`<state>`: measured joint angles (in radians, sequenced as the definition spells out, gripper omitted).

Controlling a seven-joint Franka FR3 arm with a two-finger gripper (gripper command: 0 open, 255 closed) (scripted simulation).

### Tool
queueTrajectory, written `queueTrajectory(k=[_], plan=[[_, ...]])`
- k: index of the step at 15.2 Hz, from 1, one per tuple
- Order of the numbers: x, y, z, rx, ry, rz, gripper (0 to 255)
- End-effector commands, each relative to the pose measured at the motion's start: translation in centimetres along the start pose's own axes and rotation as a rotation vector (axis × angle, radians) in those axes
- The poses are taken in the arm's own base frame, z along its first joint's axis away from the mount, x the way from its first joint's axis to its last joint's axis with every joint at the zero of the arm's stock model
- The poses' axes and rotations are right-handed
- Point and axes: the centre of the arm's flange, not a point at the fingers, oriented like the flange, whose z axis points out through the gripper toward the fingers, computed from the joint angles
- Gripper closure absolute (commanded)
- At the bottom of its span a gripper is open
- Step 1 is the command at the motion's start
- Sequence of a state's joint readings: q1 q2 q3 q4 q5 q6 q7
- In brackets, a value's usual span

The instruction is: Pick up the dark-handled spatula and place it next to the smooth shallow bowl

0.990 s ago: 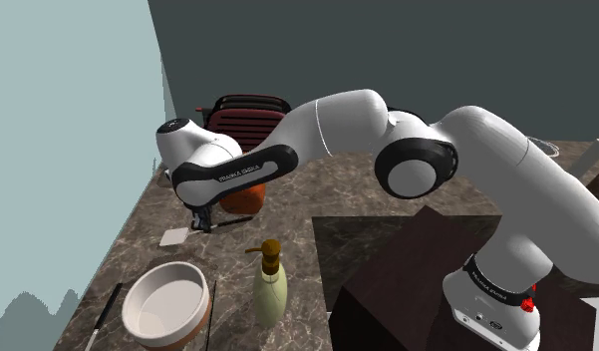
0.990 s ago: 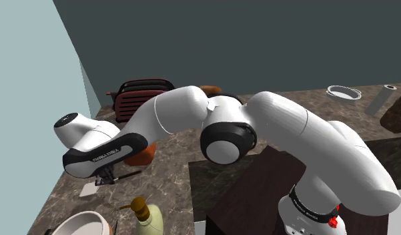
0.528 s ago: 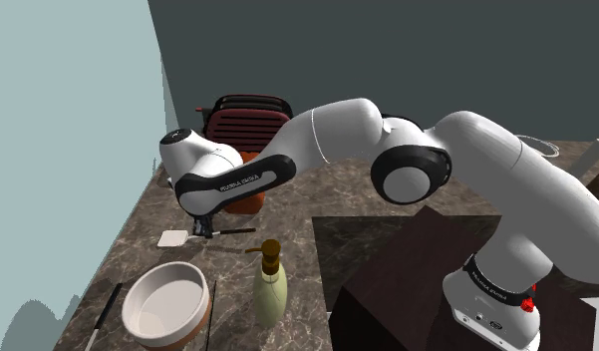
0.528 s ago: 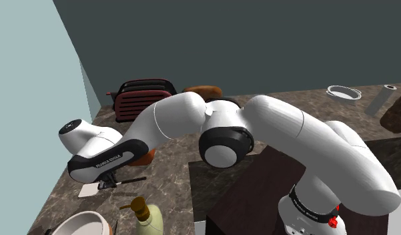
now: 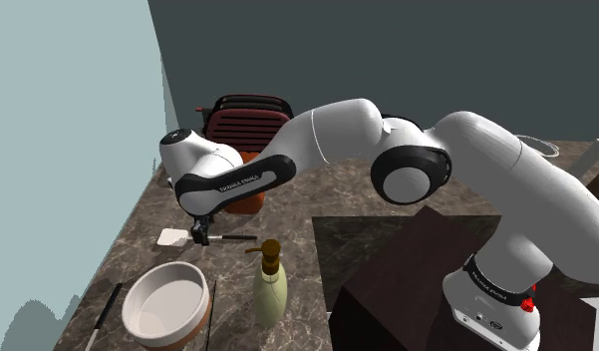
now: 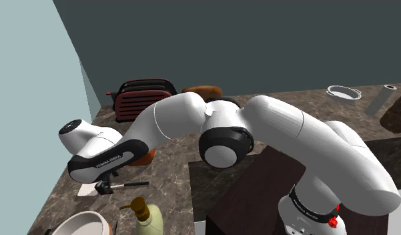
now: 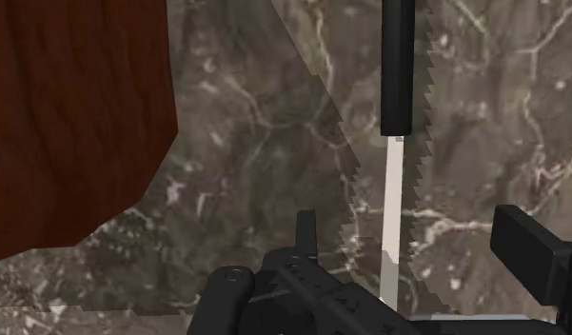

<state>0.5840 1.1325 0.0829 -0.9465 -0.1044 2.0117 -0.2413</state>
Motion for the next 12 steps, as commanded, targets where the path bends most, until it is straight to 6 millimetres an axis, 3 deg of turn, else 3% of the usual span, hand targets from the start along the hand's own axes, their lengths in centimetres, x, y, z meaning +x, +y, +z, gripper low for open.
queueTrajectory(k=[1,3,7,12], plan=[[0.0,0.0,0.0,0.0,0.0,0.0,0],[0.0,0.0,0.0,0.0,0.0,0.0,0],[0.0,0.0,-5.0,0.0,0.0,0.0,0],[0.0,0.0,-5.0,0.0,0.0,0.0,0]])
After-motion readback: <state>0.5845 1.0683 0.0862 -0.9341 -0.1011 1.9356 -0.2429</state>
